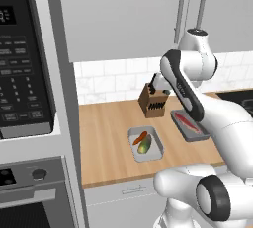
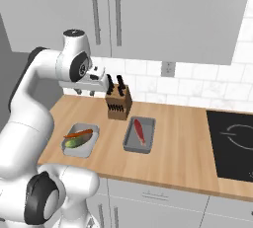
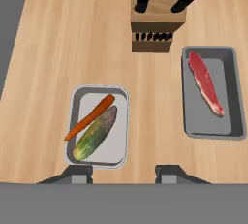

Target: Take the meat container that has the steak and place it on the second highest rack of the freezer. Then take the vegetable container that has the cucumber and carrot and place it on the highest rack of the freezer.

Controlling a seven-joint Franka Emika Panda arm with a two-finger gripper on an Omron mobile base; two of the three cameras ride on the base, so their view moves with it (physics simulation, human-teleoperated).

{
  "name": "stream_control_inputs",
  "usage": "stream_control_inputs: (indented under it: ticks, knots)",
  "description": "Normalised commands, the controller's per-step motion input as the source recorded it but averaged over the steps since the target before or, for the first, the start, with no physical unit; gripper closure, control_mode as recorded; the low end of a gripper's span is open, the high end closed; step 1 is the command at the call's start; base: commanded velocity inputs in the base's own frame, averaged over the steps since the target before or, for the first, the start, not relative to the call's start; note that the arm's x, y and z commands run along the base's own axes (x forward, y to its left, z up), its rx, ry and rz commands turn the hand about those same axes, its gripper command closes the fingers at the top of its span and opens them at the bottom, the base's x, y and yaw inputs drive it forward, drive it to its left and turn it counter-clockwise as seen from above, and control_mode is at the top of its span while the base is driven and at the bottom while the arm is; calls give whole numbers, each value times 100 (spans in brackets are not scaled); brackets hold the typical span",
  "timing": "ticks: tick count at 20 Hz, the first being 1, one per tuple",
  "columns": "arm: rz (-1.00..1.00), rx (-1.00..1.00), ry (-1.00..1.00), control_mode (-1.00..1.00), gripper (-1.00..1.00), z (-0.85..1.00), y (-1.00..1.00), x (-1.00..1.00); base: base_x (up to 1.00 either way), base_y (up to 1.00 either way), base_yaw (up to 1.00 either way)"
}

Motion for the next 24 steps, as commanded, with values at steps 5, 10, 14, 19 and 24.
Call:
stream_control_inputs:
  ticks: [5,10,14,19,24]
  knots:
    - [0,-10,18,-100,-100,-40,0,0,0,0,0]
    - [-1,-1,38,-100,-100,-53,-19,9,0,0,0]
    - [-6,2,6,-100,-100,-23,-51,16,0,0,0]
    - [-26,3,12,-100,-100,-40,-88,22,0,0,0]
    - [-29,16,12,-100,-100,-38,-100,18,0,0,0]
